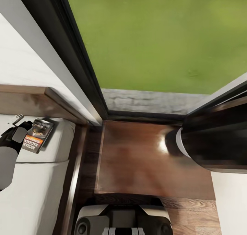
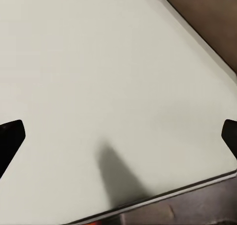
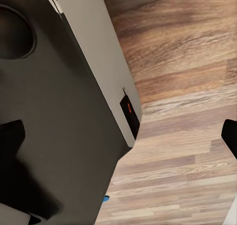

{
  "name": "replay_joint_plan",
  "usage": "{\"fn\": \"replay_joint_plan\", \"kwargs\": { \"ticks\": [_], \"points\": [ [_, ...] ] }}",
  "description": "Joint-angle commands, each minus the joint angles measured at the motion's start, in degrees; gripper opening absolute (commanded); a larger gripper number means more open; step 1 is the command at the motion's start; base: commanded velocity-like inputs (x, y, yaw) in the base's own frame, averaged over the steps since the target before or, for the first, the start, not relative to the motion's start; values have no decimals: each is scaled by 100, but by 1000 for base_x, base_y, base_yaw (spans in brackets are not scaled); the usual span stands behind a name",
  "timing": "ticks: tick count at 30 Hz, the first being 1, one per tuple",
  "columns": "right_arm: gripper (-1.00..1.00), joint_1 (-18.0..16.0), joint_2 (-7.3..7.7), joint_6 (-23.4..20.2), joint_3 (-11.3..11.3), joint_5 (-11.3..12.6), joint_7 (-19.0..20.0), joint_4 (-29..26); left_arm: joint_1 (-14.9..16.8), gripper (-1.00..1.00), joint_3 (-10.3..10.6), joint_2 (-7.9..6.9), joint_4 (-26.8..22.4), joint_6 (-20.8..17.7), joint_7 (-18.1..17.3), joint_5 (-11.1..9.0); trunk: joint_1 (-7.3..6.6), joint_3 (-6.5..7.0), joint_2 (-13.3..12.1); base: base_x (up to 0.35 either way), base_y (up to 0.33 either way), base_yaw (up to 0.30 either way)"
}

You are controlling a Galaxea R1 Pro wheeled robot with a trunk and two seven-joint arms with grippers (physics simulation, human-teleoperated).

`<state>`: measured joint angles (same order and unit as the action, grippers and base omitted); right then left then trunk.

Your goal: In the bedroom, move the book from the bed onto either nightstand, and place the two sandals side by side next to the bed.

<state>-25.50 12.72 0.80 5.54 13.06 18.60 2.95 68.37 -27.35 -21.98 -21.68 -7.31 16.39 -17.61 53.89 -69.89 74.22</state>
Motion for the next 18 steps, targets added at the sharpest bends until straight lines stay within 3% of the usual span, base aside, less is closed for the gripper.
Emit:
{"fn": "replay_joint_plan", "kwargs": {
  "ticks": [1, 13, 18],
  "points": [
    [100, -7, 3, 8, 44, 21, 30, 21, 0, 100, -4, 1, -11, -23, 19, -50, 23, -21, 44, 0, 0, 0],
    [100, -6, 3, 8, 44, 21, 30, 21, 0, 100, -4, 1, -11, 205, 22, -50, 45, -39, 84, 0, 0, 0],
    [100, -7, 4, 8, 44, 21, 29, 21, 0, 100, 0, 1, -8, 211, 22, -50, 155, -128, 284, 0, 0, 0]
  ]
}}
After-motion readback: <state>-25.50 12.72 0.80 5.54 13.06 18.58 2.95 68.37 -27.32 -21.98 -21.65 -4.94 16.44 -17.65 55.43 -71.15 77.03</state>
